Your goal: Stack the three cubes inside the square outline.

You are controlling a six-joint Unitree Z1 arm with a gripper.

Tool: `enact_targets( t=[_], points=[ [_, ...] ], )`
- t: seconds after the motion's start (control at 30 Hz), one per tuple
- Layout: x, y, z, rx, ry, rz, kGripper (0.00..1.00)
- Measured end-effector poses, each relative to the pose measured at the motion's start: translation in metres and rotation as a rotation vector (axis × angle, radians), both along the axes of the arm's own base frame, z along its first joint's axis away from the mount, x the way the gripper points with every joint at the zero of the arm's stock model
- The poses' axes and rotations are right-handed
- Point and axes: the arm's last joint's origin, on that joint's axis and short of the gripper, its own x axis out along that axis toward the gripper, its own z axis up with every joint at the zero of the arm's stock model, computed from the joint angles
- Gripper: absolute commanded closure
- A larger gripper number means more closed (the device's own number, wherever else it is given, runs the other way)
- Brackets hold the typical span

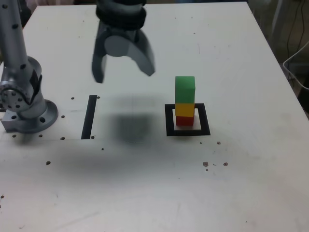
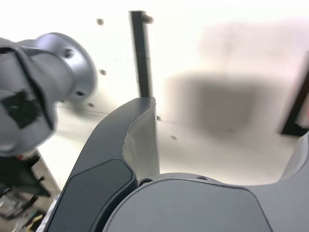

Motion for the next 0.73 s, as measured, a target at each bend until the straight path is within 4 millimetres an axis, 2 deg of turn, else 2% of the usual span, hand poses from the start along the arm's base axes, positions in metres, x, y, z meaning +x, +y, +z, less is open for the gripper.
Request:
enact_targets(
  t=[0.2, 0.57, 0.73],
  points=[
    [-0.011, 0.009, -0.011, 0.022, 0.049, 0.009, 0.01],
    [-0.034, 0.003, -0.044, -0.069, 0.074, 0.052, 0.01],
    [-0.041, 0.002, -0.05, -0.063, 0.1, 0.049, 0.01]
  ],
)
